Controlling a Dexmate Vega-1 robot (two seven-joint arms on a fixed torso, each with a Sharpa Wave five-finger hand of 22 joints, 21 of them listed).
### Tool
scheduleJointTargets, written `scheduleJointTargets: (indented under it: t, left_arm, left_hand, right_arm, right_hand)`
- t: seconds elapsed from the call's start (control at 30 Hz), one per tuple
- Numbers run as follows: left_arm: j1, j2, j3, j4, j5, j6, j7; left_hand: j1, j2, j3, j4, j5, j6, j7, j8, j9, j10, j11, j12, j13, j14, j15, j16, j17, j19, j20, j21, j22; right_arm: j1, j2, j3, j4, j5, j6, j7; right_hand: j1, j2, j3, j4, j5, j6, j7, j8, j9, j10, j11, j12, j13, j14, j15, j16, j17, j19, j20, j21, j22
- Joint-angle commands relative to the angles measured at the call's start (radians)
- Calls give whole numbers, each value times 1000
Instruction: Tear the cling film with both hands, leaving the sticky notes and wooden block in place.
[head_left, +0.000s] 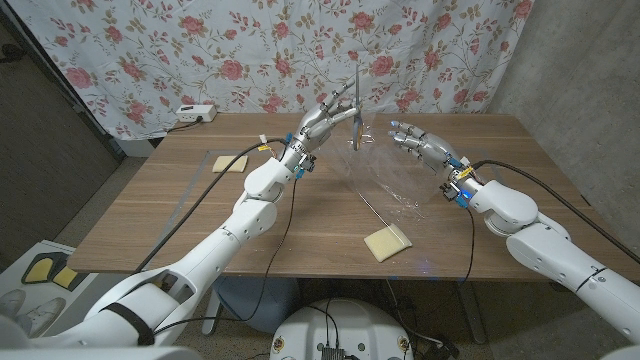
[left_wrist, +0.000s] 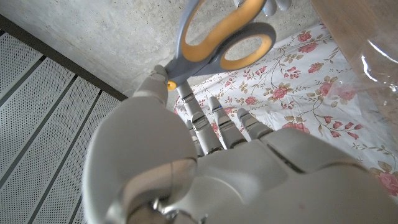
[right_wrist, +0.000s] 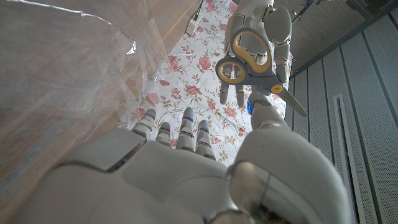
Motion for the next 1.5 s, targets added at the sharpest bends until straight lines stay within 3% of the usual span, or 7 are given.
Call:
scheduleJointTargets:
  t: [0.03,0.57,1.03,1.23,1.3,1.5]
  left_arm:
    - [6,-16,-8,13,-32,-7,-27]
    - [-4,-18,-4,15,-25,3,-40]
    - [1,-26,-5,10,-25,-5,-35]
    - [4,-26,-4,5,-23,-6,-32]
    - [4,-26,-4,5,-24,-4,-32]
    - [2,-28,-2,7,-25,-1,-35]
  left_hand:
    - [19,24,18,11,7,2,-1,0,2,4,-5,24,123,-22,-22,6,6,-6,-2,3,3]
    - [18,24,21,11,7,6,-1,1,2,3,-5,24,127,-22,-21,6,8,-7,-3,3,3]
    - [16,23,23,11,7,8,-1,1,2,2,-5,24,130,-23,-21,7,10,-7,-3,4,3]
    - [15,23,23,12,7,8,0,1,2,2,-5,24,132,-22,-21,7,11,-7,-3,4,3]
    - [14,23,23,12,7,8,0,1,2,2,-5,24,132,-22,-21,7,11,-7,-3,4,3]
    - [13,23,24,12,7,9,1,0,2,2,-5,25,134,-21,-21,8,12,-8,-4,4,3]
  right_arm:
    - [6,-3,-8,-6,-9,-10,1]
    - [14,-5,-19,-5,-7,-22,10]
    - [30,-3,-29,13,1,-25,30]
    - [30,8,-28,28,20,-6,45]
    - [33,5,-30,29,20,-11,49]
    - [38,5,-34,35,23,-12,58]
  right_hand:
    - [-5,-1,0,8,-9,49,4,18,7,5,7,3,6,-32,7,1,0,-5,8,3,2]
    - [-16,-3,-8,10,-26,122,-33,39,14,-44,11,-13,19,-47,9,-3,1,-11,13,2,3]
    - [-15,1,-8,8,-37,201,-65,57,13,-102,30,-33,26,-64,12,-7,2,-20,14,1,3]
    - [-14,2,-8,6,-39,190,-78,46,11,-138,39,-44,27,-69,13,-7,2,-23,13,1,3]
    - [-10,4,-6,4,-41,218,-84,51,9,-175,36,-55,27,-75,12,-9,2,-26,14,1,3]
    - [-8,5,-5,3,-42,218,-82,46,6,-190,33,-57,25,-83,8,-11,3,-29,18,1,3]
